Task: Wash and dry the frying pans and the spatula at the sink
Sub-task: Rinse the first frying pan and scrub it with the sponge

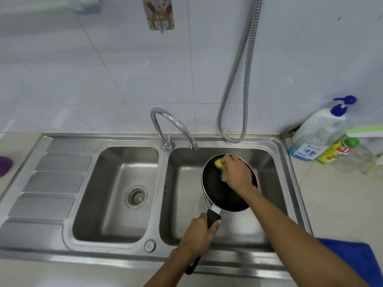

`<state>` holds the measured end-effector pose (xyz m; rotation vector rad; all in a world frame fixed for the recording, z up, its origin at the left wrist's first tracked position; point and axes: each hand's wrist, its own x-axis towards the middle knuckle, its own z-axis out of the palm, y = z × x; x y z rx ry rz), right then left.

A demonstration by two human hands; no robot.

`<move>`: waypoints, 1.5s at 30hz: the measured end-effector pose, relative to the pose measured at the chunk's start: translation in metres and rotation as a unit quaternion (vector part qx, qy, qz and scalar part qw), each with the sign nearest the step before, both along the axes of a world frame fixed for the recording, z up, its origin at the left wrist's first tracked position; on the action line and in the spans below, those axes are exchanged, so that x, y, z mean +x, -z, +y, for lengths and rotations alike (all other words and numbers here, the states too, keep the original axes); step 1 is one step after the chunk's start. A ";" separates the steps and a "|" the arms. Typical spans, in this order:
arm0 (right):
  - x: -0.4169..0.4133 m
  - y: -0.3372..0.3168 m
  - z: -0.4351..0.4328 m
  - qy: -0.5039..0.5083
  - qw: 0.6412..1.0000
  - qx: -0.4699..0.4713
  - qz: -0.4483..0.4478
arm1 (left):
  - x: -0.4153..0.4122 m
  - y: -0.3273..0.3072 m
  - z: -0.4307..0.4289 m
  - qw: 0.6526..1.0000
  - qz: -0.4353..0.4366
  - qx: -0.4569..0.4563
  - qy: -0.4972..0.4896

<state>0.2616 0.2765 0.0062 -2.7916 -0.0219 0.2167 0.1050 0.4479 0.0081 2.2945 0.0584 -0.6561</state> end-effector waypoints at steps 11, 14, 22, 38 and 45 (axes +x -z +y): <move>-0.024 0.007 -0.005 -0.170 0.967 -0.114 0.155 | -0.001 0.010 0.013 0.993 0.052 -0.064 -0.087; -0.021 0.013 -0.020 -0.072 0.978 -0.153 0.121 | -0.010 0.008 -0.003 0.995 0.046 -0.055 -0.064; -0.049 0.012 0.048 -0.151 0.983 0.035 0.103 | -0.004 -0.001 -0.006 0.997 0.042 -0.045 -0.042; -0.072 -0.003 0.045 -0.090 0.962 0.182 0.184 | 0.017 0.008 0.003 0.988 0.065 -0.109 -0.092; -0.059 -0.025 0.064 -0.063 0.954 0.240 0.169 | 0.021 0.017 0.014 0.984 0.092 -0.102 -0.114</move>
